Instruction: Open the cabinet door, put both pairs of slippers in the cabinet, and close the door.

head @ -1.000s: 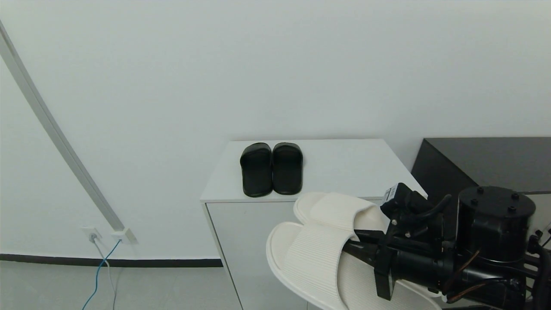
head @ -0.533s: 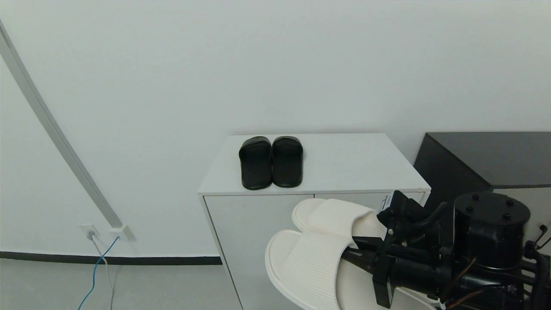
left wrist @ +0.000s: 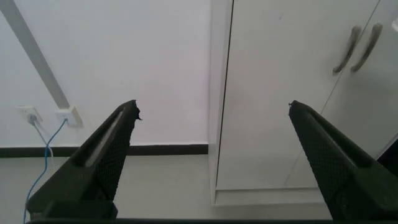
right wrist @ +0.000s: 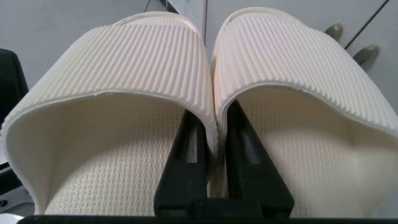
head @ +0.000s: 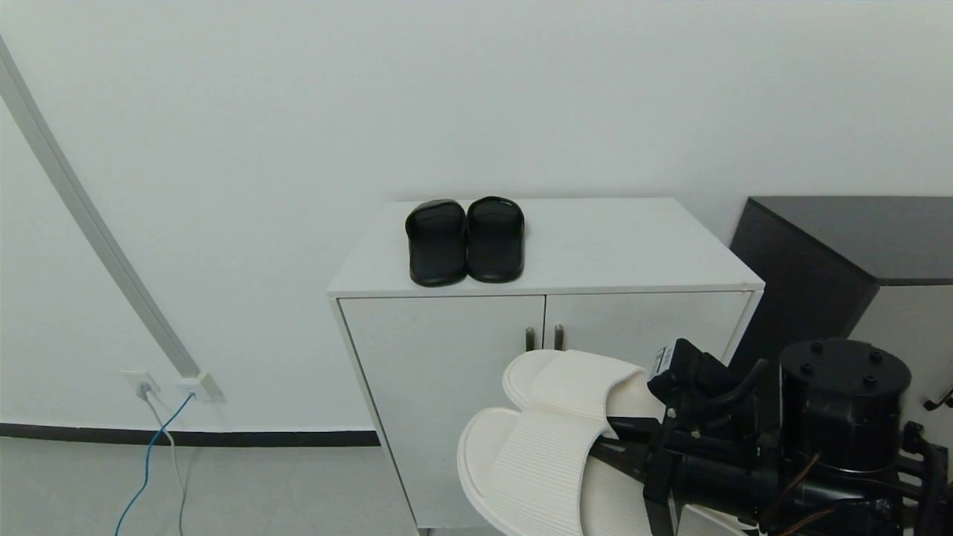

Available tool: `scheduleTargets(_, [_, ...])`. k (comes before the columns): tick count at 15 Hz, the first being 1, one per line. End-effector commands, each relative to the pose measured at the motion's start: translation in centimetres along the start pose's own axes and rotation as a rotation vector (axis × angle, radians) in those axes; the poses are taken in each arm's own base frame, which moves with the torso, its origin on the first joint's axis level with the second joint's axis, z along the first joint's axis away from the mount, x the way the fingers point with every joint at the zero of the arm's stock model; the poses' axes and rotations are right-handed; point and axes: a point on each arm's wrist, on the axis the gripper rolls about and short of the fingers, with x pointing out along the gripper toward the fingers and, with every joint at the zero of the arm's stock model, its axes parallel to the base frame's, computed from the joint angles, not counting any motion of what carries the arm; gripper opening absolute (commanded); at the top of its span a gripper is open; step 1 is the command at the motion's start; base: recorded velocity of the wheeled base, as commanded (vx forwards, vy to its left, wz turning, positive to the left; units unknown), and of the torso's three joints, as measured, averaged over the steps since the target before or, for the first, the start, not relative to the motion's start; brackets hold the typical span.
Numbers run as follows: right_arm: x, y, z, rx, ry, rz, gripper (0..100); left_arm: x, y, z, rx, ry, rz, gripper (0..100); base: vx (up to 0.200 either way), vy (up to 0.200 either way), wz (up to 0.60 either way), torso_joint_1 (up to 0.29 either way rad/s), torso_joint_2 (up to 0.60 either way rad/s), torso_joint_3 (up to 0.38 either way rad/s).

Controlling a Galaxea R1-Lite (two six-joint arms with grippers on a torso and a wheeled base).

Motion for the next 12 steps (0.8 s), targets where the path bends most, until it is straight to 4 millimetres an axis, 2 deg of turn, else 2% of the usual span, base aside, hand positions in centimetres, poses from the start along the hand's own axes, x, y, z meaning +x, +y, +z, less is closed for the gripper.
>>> scheduleTargets(1, [0.13, 0.04, -0.05, 0.0, 0.003, 0.002, 0, 0.01, 0.0, 0.0, 0.002, 0.001, 0.001, 100, 0.0, 0.0, 0.0, -0.212, 0.53, 0.315])
scheduleTargets(12, [0.28, 0.52, -0.27, -0.004, 0.012, 0.022, 0, 0.0, 0.0, 0.05, 0.003, 0.0, -0.001, 100, 0.0, 0.0, 0.0, -0.166, 0.49, 0.328])
